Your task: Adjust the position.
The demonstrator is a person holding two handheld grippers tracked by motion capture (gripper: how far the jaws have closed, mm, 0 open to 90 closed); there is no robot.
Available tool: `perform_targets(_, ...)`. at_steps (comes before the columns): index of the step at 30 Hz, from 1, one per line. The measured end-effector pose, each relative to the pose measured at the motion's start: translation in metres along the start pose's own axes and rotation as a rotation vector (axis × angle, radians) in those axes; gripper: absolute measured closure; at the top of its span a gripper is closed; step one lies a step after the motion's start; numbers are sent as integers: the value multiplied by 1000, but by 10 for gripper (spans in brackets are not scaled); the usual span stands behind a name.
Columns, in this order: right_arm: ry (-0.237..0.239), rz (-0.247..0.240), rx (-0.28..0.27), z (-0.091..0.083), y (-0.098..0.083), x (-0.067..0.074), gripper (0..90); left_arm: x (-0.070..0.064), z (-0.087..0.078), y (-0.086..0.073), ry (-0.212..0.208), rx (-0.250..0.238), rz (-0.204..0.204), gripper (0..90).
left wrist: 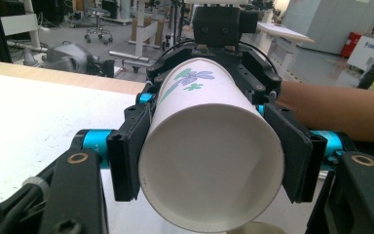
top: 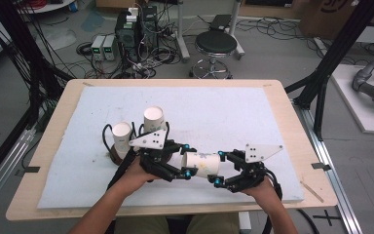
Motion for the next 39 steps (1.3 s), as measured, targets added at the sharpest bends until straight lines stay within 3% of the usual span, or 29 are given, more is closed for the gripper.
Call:
perform_targets(9,23,3,-42,-6,2,0,363,-1,0,-2,-15,0,-6,371)
perform_targets(17,24,10,-20,-7,2,0,416,-2,1,-4,-4,35,-16,365)
perform_targets(18,23,12,-16,-7,2,0,418,-3,1,-4,8,40,-18,340)
perform_targets(20,20,14,-9,-7,2,0,418,-3,1,-4,27,47,-48,174)
perform_targets(21,16,14,-2,-8,2,0,418,-3,0,-3,31,50,-55,136)
perform_targets(24,6,15,9,-10,3,0,418,-4,-4,-2,57,70,-41,136)
perform_targets(33,-37,1,92,-14,13,0,413,-6,-9,11,116,169,19,139)
perform_targets(39,-74,-43,206,-13,29,1,412,-7,-4,14,119,248,43,140)
Point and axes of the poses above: each handheld gripper's, and its own axes: z roughly forward along the jaws, y roughly out of its top, x roughly to its left, the point moved 2 cm from there along z, roughly forward along the jaws, and after that the axes turned 4 degrees about z, right-handed, at the moved point
